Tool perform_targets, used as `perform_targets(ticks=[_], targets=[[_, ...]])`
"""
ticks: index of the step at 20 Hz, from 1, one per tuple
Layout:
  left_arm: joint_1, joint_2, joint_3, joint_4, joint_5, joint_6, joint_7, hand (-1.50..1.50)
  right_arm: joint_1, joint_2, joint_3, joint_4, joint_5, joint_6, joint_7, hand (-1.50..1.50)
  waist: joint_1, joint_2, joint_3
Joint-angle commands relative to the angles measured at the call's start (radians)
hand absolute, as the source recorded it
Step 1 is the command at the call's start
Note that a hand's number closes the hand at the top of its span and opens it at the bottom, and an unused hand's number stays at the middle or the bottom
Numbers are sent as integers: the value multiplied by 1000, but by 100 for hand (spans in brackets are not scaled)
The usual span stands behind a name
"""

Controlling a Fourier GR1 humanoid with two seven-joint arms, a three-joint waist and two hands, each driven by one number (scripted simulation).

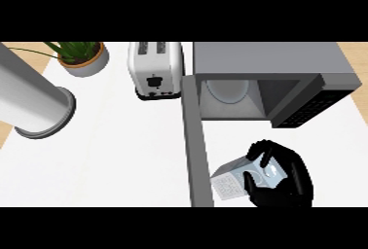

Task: Pick up the milk, place it into the microwave and close the microwave

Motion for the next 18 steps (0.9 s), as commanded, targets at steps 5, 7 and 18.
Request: perform_targets(ticks=[5,7,18], targets=[[28,6,104,36,63,-80,-29,-150,-119,84,27,-105,90,-157,196,150,13,3,1],[8,-13,99,24,44,-67,-3,-150,-126,134,47,-66,134,-183,148,150,12,4,2],[-113,55,195,109,113,-67,68,-150,-411,174,-100,312,241,-343,125,150,14,8,2]])
